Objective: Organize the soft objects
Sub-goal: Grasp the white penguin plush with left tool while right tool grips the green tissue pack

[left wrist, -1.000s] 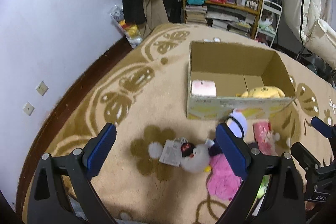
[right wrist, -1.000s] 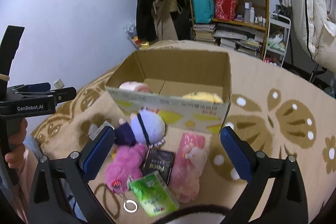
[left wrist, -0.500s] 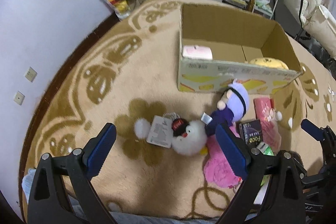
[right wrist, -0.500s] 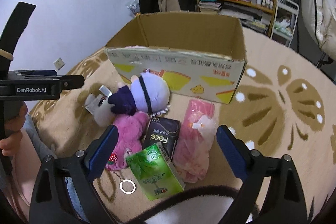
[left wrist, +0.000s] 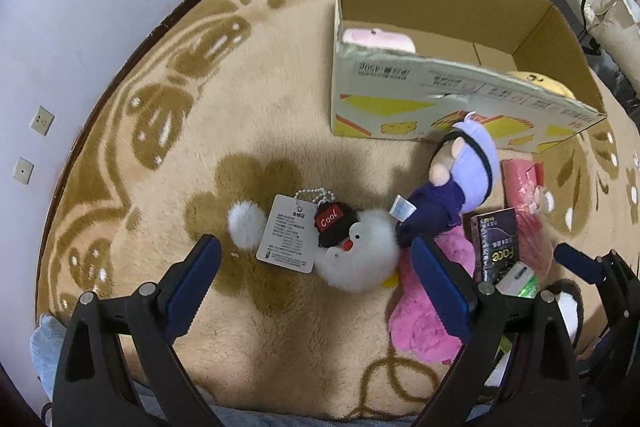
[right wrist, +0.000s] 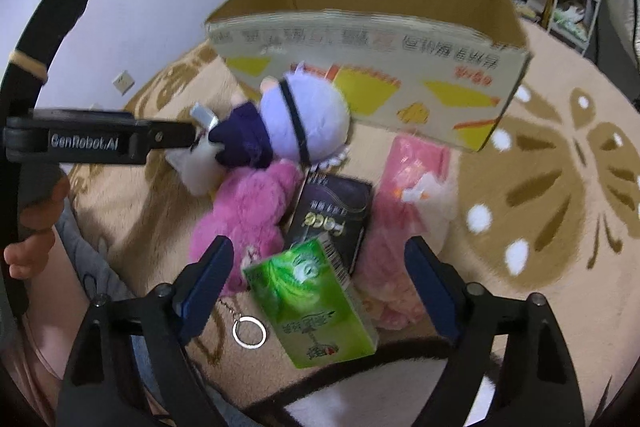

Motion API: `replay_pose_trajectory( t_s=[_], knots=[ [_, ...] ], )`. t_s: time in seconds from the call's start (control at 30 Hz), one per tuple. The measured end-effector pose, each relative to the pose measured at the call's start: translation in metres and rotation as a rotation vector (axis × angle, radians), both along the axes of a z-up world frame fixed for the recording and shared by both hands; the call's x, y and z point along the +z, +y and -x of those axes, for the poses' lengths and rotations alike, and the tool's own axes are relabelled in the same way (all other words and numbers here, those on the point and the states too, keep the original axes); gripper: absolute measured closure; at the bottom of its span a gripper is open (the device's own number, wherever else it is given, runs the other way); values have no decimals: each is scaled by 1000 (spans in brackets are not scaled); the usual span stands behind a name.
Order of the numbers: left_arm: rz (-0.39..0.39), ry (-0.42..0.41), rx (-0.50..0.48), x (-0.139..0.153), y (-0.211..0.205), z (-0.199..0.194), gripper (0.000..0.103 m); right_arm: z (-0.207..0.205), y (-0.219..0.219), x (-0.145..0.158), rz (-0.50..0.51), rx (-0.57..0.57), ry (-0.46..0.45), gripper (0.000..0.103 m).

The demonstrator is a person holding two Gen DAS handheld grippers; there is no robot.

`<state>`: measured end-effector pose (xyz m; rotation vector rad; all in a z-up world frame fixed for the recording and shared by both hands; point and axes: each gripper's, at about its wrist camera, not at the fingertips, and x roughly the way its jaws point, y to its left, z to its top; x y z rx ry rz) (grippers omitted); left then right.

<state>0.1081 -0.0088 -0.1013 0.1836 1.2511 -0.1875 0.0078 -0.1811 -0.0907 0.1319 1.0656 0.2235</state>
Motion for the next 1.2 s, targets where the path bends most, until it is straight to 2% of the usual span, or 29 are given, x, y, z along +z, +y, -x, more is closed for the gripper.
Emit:
replay_pose_trajectory(
  t_s=[0.1, 0.33, 0.37, 0.43, 0.53, 0.67, 0.8, 1.07, 1.17, 1.2],
  knots=[
    [5, 37, -7, -8, -1, -3, 8, -3, 4, -10, 1, 20, 43, 12],
    [-27, 68, -10, -24, -6, -8, 8, -7, 12, -29, 21, 41, 118, 14],
    [-30, 73, -9, -26, -6, -10, 8, -8, 14, -32, 21, 44, 129, 18],
    [-33, 82, -8, -31, -7, -11, 8, -10, 16, -38, 33, 44, 148, 49],
    [-36, 91, -12, -36, -9, -12, 8, -12, 16, -41, 101, 12, 154, 51],
    [-48, 98, -26, -43, -14, -12, 8, -12, 6, -43, 34, -14, 155, 52],
    [-54, 88, -30, -46, -17, -12, 9, -13, 5, -42, 32, -18, 151, 52],
    [59, 137, 12, -50, -12, -16, 36, -7, -17, -31, 7, -57, 117, 52],
    [48, 126, -7, -49, -16, -15, 52, -5, -27, -24, -13, -77, 99, 52],
    [40, 123, -12, -50, -17, -15, 62, -4, -29, -22, -21, -84, 91, 52]
  ],
)
